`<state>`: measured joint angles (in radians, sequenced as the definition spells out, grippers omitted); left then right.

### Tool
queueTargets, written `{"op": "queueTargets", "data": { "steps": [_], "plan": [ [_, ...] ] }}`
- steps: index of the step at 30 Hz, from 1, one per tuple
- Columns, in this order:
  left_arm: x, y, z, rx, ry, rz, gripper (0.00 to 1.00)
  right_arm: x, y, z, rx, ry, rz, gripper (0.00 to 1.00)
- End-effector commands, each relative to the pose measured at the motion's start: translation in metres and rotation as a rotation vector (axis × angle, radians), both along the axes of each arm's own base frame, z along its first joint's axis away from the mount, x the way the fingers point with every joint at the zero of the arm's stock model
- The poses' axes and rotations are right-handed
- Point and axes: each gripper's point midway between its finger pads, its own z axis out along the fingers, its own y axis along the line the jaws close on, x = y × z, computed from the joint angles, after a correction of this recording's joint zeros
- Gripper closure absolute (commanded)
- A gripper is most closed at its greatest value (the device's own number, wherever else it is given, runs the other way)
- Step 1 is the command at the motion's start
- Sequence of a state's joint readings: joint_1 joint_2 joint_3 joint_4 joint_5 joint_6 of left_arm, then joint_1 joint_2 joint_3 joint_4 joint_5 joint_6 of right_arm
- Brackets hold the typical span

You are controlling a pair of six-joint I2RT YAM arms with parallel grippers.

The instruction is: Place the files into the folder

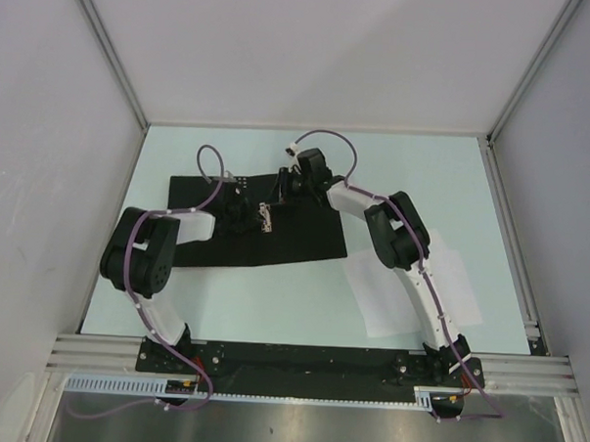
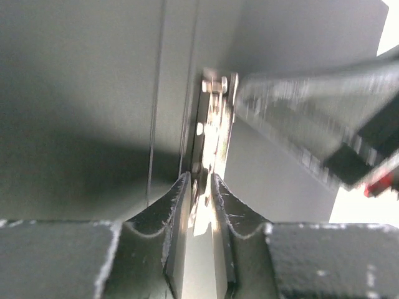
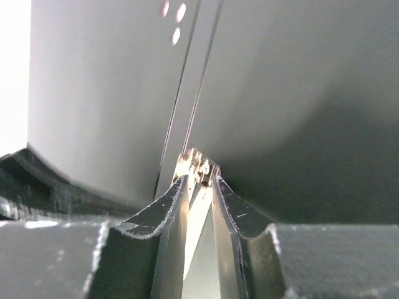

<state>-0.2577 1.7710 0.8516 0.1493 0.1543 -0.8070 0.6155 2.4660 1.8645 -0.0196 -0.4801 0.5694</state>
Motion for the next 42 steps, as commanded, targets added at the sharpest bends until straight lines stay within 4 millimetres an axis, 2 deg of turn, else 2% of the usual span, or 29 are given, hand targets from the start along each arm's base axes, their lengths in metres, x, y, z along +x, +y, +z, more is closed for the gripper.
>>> {"op": "queueTargets", "data": {
  "steps": [1,2,3,4,5,6,7,8,9,11,12,13,14,15,16,17,18,20,21,22,29,35,39,42],
  "plan": [
    [-0.023,-0.002,0.024,-0.017,-0.017,0.022,0.74,-0.007,0.016,-0.013,-0.007,0.038,0.055,0.73],
    [-0.024,0.001,0.029,-0.012,-0.031,0.028,0.74,-0.003,0.016,-0.005,-0.003,0.027,0.056,0.71],
    [-0.026,0.005,0.033,0.0,-0.033,0.039,0.73,-0.006,0.012,-0.004,-0.026,0.053,0.058,0.69],
    [-0.026,0.008,0.04,0.005,-0.043,0.048,0.68,-0.008,0.01,0.001,-0.035,0.059,0.064,0.66],
    [-0.025,0.01,0.057,0.005,-0.08,0.055,0.64,-0.007,0.007,0.021,-0.037,0.031,0.07,0.6],
    [-0.026,0.015,0.06,0.024,-0.083,0.073,0.57,-0.013,-0.006,0.018,-0.075,0.068,0.055,0.56],
    [-0.027,0.019,0.064,0.043,-0.088,0.077,0.42,-0.012,-0.014,0.022,-0.097,0.064,0.026,0.52],
    [-0.022,0.023,0.076,0.052,-0.115,0.09,0.36,-0.013,-0.018,0.052,-0.07,0.042,0.005,0.46],
    [-0.021,0.03,0.074,0.073,-0.101,0.103,0.32,-0.02,-0.03,0.037,-0.079,0.077,-0.027,0.43],
    [-0.008,0.039,0.08,0.083,-0.099,0.123,0.29,-0.033,-0.029,0.048,-0.003,0.14,-0.064,0.4],
    [-0.003,0.04,0.066,0.086,-0.058,0.116,0.31,-0.046,-0.021,0.045,0.07,0.157,-0.008,0.42],
    [0.001,0.034,0.063,0.067,-0.042,0.067,0.39,-0.053,-0.018,0.044,0.109,0.175,0.008,0.47],
    [0.014,0.034,0.072,0.067,-0.041,0.053,0.44,-0.058,-0.014,0.043,0.141,0.193,0.017,0.62],
    [0.018,0.031,0.054,0.084,0.013,0.033,0.48,-0.058,-0.01,0.046,0.193,0.19,0.023,0.68],
    [0.023,0.031,0.054,0.101,0.007,0.007,0.52,-0.061,-0.014,0.036,0.192,0.211,0.022,0.72],
    [0.031,0.029,0.055,0.107,0.002,0.003,0.53,-0.059,-0.012,0.039,0.213,0.193,0.031,0.76],
    [0.034,0.03,0.048,0.114,0.017,0.007,0.54,-0.061,-0.012,0.036,0.22,0.202,0.043,0.77],
    [0.043,0.03,0.046,0.128,0.014,0.006,0.57,-0.06,-0.008,0.039,0.239,0.183,0.054,0.8],
    [0.044,0.029,0.036,0.133,0.038,0.005,0.61,-0.06,-0.007,0.033,0.239,0.197,0.055,0.81],
    [0.048,0.027,0.036,0.131,0.036,0.006,0.63,-0.059,-0.006,0.033,0.241,0.202,0.056,0.81],
    [0.059,0.017,0.019,0.173,0.062,0.004,0.62,-0.068,0.002,0.015,0.248,0.239,0.081,0.76],
    [0.058,0.02,0.007,0.218,0.091,0.024,0.76,-0.074,0.004,0.009,0.225,0.235,0.092,0.75],
    [0.055,0.027,0.005,0.248,0.094,0.045,0.81,-0.079,0.009,0.008,0.224,0.234,0.103,0.74],
    [0.053,0.026,0.003,0.253,0.098,0.043,0.89,-0.082,0.012,0.009,0.23,0.238,0.112,0.74]
  ]
}}
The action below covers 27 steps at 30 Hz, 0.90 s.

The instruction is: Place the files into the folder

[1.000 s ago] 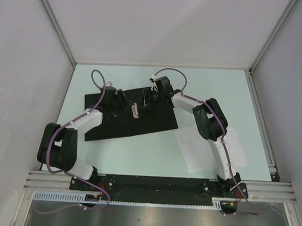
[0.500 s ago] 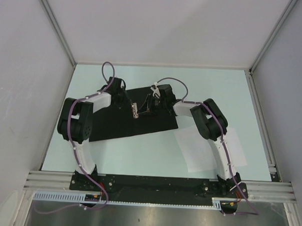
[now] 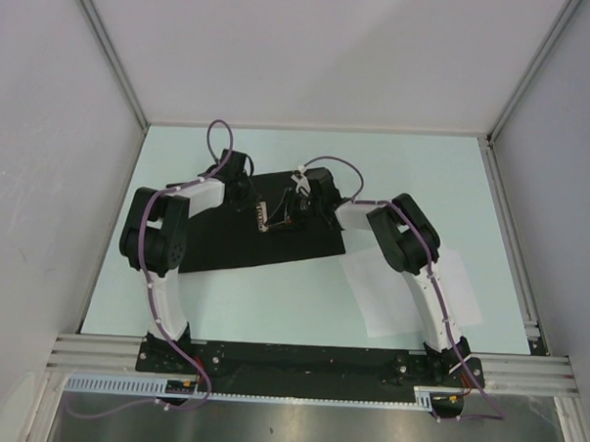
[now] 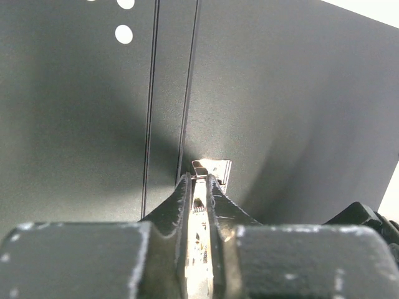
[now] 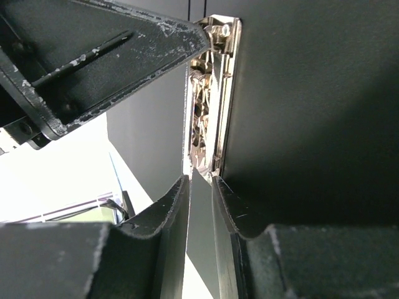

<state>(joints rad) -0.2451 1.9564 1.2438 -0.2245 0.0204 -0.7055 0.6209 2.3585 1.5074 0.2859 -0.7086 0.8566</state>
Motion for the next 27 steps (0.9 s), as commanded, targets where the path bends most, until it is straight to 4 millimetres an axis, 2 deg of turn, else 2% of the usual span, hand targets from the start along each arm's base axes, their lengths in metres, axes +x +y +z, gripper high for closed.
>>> {"op": "queueTargets", "data": {
  "steps": [1,5,12,14,18,25,27],
  "plan": [
    [0.003,0.005,0.003,0.056,-0.014,0.012,0.91,-0.008,0.017,0.011,0.035,-0.045,0.045,0.72],
    [0.0,0.004,0.006,0.057,-0.022,0.019,1.0,-0.009,0.02,0.016,0.05,-0.055,0.057,0.71],
    [-0.003,0.002,0.012,0.049,-0.036,0.036,1.0,-0.011,0.022,0.01,0.048,-0.048,0.052,0.72],
    [-0.004,0.001,0.013,0.052,-0.037,0.039,1.0,-0.007,0.021,0.008,0.047,-0.044,0.043,0.75],
    [-0.005,0.002,0.013,0.067,-0.037,0.029,1.0,-0.001,0.015,0.005,0.038,-0.04,0.027,0.89],
    [-0.007,0.004,0.011,0.087,-0.035,0.001,1.0,-0.001,0.018,0.006,0.064,-0.022,0.03,0.91],
    [-0.009,0.003,0.01,0.088,-0.032,-0.006,1.0,-0.001,0.018,0.0,0.053,-0.006,0.031,0.92]
  ]
}}
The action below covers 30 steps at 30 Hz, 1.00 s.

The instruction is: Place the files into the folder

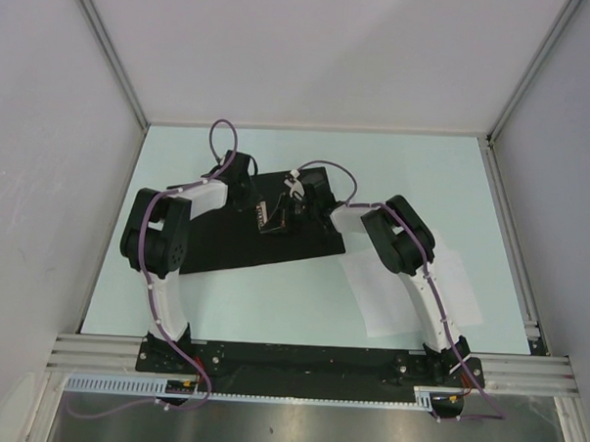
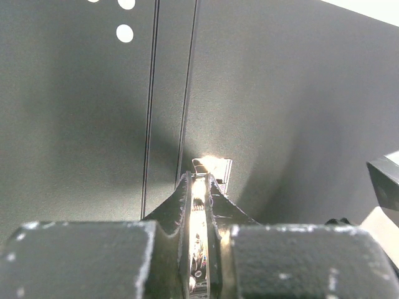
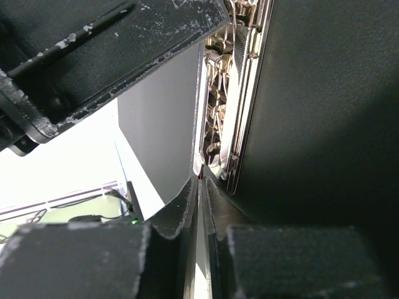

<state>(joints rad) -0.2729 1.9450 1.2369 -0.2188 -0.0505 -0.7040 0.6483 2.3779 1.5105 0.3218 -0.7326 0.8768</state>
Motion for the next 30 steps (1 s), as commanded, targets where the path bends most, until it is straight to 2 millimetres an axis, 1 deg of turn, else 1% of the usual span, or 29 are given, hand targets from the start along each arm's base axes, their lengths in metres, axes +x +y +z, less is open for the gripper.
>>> {"op": "queueTargets", "data": {
  "steps": [1,5,6,7,16,19,21,23,26,27,28,30],
  "plan": [
    [-0.009,0.004,0.009,0.036,-0.008,-0.02,1.0,0.014,0.006,0.002,0.027,-0.016,-0.01,0.92],
    [-0.011,0.003,0.012,0.055,-0.02,-0.042,1.0,0.019,0.003,-0.003,0.015,-0.011,-0.026,0.89],
    [-0.011,0.003,0.012,0.059,-0.023,-0.044,1.0,0.021,0.002,-0.003,0.015,-0.014,-0.03,0.86],
    [-0.012,0.004,0.012,0.065,-0.021,-0.046,1.0,0.022,0.002,-0.002,0.021,-0.013,-0.029,0.84],
    [-0.013,0.003,0.006,0.06,-0.013,-0.055,1.0,0.029,0.002,0.002,0.05,-0.011,-0.043,0.84],
    [-0.015,0.003,0.003,0.062,-0.007,-0.055,1.0,0.032,0.007,0.01,0.091,-0.005,-0.041,0.83],
    [-0.015,0.003,0.001,0.059,-0.005,-0.056,1.0,0.029,0.01,0.004,0.067,0.004,-0.032,0.83],
    [-0.016,0.002,0.0,0.058,-0.002,-0.058,1.0,0.032,0.012,0.005,0.066,-0.003,-0.036,0.83],
    [-0.017,0.003,0.001,0.062,-0.003,-0.059,1.0,0.033,0.011,0.003,0.06,0.002,-0.042,0.91],
    [-0.017,0.003,0.002,0.064,-0.005,-0.059,1.0,0.034,0.009,0.001,0.053,0.005,-0.047,0.98],
    [-0.017,0.004,0.002,0.071,-0.005,-0.06,1.0,0.033,0.008,0.0,0.049,0.007,-0.046,1.0],
    [-0.016,0.006,0.005,0.082,-0.009,-0.059,1.0,0.033,0.006,0.001,0.039,0.005,-0.05,1.0]
  ]
}}
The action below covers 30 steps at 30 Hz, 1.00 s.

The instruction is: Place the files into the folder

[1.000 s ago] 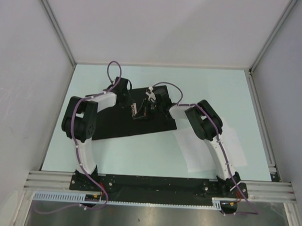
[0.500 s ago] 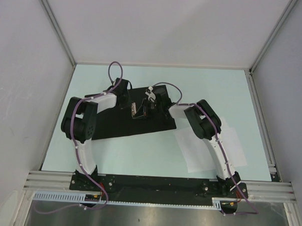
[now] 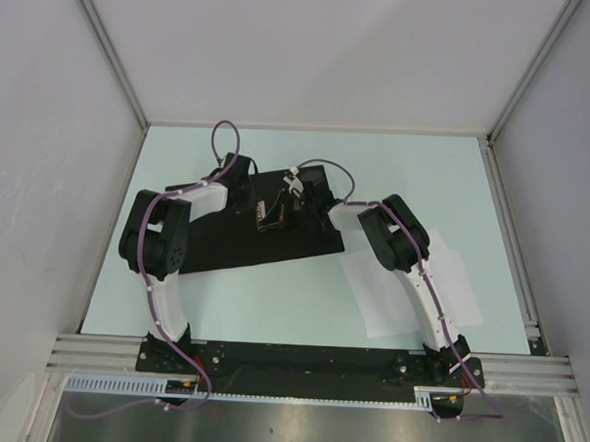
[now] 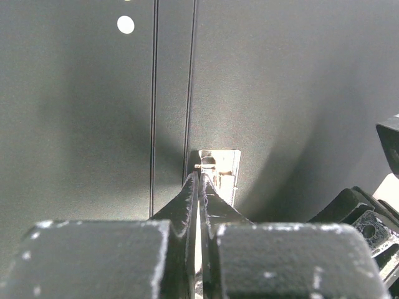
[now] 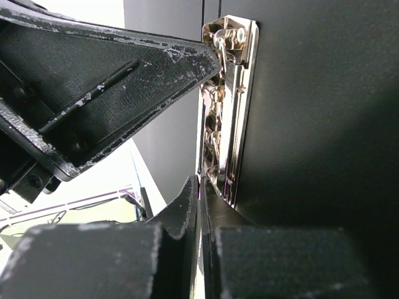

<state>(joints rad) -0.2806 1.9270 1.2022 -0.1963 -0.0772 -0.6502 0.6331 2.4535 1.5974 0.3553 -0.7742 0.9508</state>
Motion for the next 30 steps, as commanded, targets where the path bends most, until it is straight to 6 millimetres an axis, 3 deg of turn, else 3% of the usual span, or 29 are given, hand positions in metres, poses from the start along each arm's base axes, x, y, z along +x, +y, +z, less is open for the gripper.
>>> {"op": "queueTargets", "data": {
  "steps": [1,3,4,7,8,9,10,11,12,13,14,15,17,18,19,22,30],
  "plan": [
    [-0.009,0.002,0.012,0.036,0.001,-0.027,1.0,0.016,-0.002,0.002,-0.017,-0.047,-0.042,1.0],
    [-0.007,0.003,0.022,0.043,-0.003,-0.031,0.96,0.016,-0.004,0.002,-0.025,-0.048,-0.044,1.0],
    [-0.006,0.003,0.033,0.043,-0.021,-0.036,0.75,0.014,-0.004,0.002,-0.023,-0.047,-0.042,1.0],
    [-0.016,0.002,0.052,0.015,-0.048,-0.038,0.41,0.013,-0.004,0.004,-0.02,-0.051,-0.042,1.0],
    [-0.018,0.003,0.073,-0.006,-0.103,-0.03,0.39,0.013,-0.003,0.004,-0.02,-0.053,-0.04,1.0],
    [-0.032,0.006,0.065,-0.012,-0.086,-0.021,0.4,0.013,-0.004,0.004,-0.021,-0.052,-0.044,1.0],
    [-0.038,0.008,0.067,-0.03,-0.094,0.004,0.48,0.013,-0.003,0.005,-0.02,-0.054,-0.045,1.0],
    [-0.041,0.007,0.082,-0.058,-0.145,0.015,0.54,0.014,-0.003,0.006,-0.02,-0.053,-0.049,1.0],
    [-0.056,0.007,0.067,-0.072,-0.113,0.014,0.62,0.014,-0.002,0.008,-0.016,-0.055,-0.049,1.0],
    [-0.061,0.007,0.066,-0.096,-0.114,0.033,0.75,0.013,-0.002,0.007,-0.018,-0.053,-0.049,1.0],
    [-0.063,0.002,0.065,-0.114,-0.129,0.028,0.8,0.012,0.0,0.008,-0.017,-0.053,-0.048,1.0],
    [-0.074,0.0,0.049,-0.115,-0.094,0.02,0.84,0.013,-0.001,0.006,-0.023,-0.051,-0.051,1.0],
    [-0.079,-0.009,0.034,-0.114,-0.07,-0.007,0.91,0.011,-0.001,0.005,-0.037,-0.046,-0.05,1.0],
    [-0.085,-0.013,0.012,-0.113,-0.007,-0.023,0.94,0.011,0.0,0.003,-0.046,-0.055,-0.048,1.0],
    [-0.087,-0.014,0.004,-0.119,0.018,-0.017,1.0,0.01,0.0,0.002,-0.056,-0.061,-0.046,1.0],
    [-0.101,-0.017,-0.027,-0.147,0.127,0.017,1.0,0.007,-0.002,-0.003,-0.104,-0.078,-0.038,1.0],
    [-0.125,0.016,-0.045,-0.034,0.204,0.129,1.0,0.01,-0.03,-0.026,-0.337,-0.113,-0.049,1.0]
  ]
}}
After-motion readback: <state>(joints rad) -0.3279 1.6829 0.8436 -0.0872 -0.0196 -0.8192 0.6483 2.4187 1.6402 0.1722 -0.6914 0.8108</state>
